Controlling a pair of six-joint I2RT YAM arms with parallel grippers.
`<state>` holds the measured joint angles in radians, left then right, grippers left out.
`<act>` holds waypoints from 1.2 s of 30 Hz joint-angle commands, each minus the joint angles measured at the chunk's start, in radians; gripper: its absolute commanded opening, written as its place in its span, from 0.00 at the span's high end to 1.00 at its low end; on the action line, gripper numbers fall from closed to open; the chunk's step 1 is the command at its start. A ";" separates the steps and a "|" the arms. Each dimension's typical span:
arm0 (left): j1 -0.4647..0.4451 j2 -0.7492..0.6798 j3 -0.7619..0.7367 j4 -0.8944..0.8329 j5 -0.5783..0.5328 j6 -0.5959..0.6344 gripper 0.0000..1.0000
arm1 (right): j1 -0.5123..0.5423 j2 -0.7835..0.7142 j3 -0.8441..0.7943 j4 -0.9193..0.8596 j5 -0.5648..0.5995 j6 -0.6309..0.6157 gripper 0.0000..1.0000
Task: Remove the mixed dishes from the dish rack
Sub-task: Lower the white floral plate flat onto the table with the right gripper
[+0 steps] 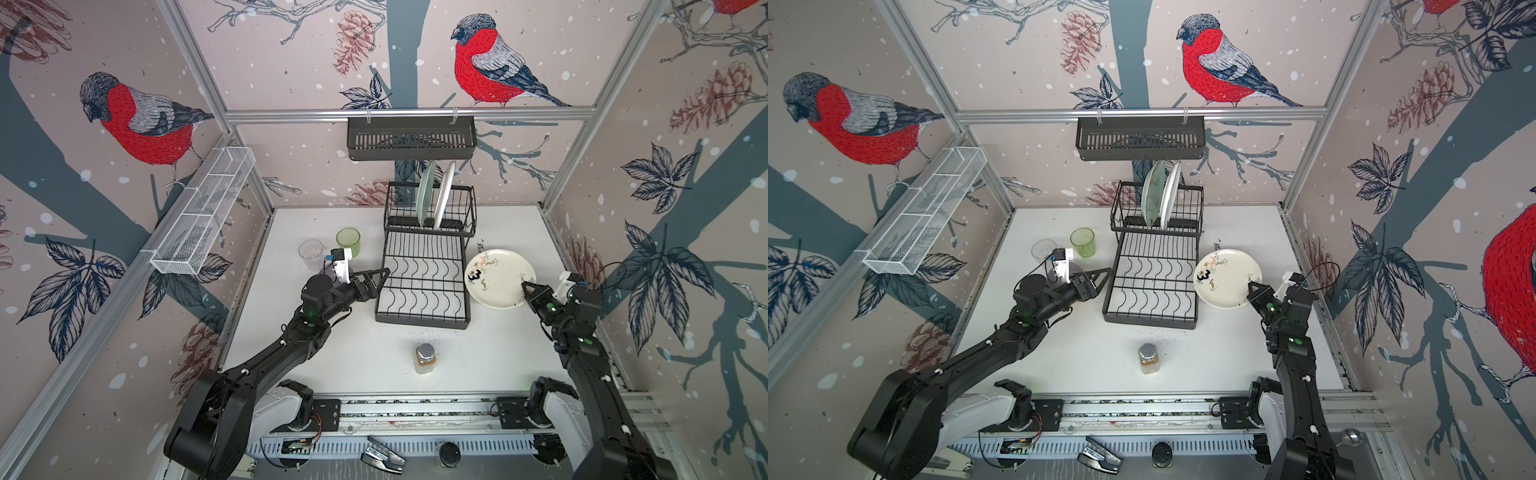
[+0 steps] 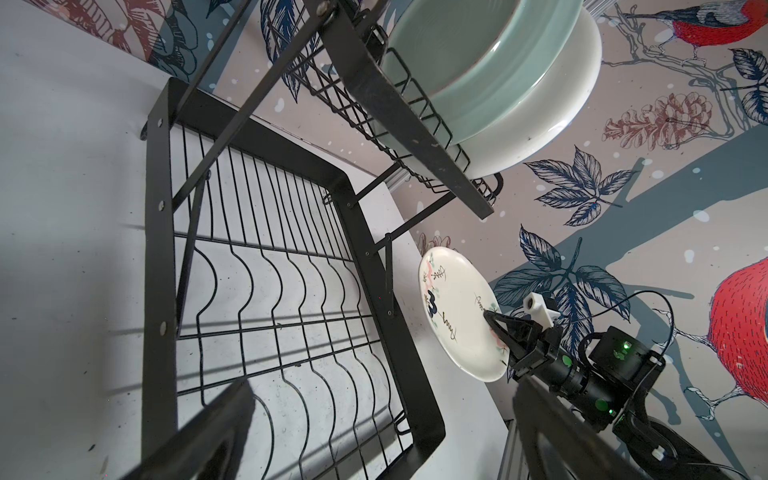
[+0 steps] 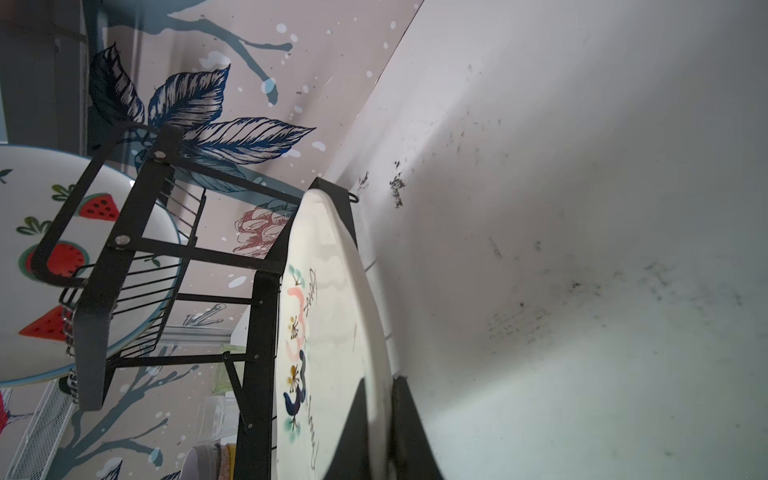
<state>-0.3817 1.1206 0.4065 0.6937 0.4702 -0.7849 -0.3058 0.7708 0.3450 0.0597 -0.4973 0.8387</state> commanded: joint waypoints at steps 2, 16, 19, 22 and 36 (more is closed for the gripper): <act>0.001 -0.002 0.000 0.038 0.010 0.014 0.02 | -0.068 -0.002 -0.004 0.048 -0.031 -0.005 1.00; 0.001 0.004 0.001 0.037 0.006 0.018 0.03 | -0.133 0.131 -0.033 0.035 0.018 0.005 1.00; 0.001 0.003 0.001 0.034 0.005 0.019 0.02 | -0.133 0.157 -0.034 0.036 0.041 0.002 1.00; 0.001 0.008 0.002 0.033 0.002 0.021 0.02 | -0.133 0.172 -0.042 0.032 0.083 0.001 1.00; 0.001 0.022 0.006 0.034 0.006 0.019 0.02 | -0.125 0.225 -0.054 0.038 0.142 -0.007 0.88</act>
<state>-0.3817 1.1397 0.4065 0.6926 0.4698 -0.7841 -0.4332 0.9928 0.2893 0.0578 -0.3851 0.8387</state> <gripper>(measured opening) 0.976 0.103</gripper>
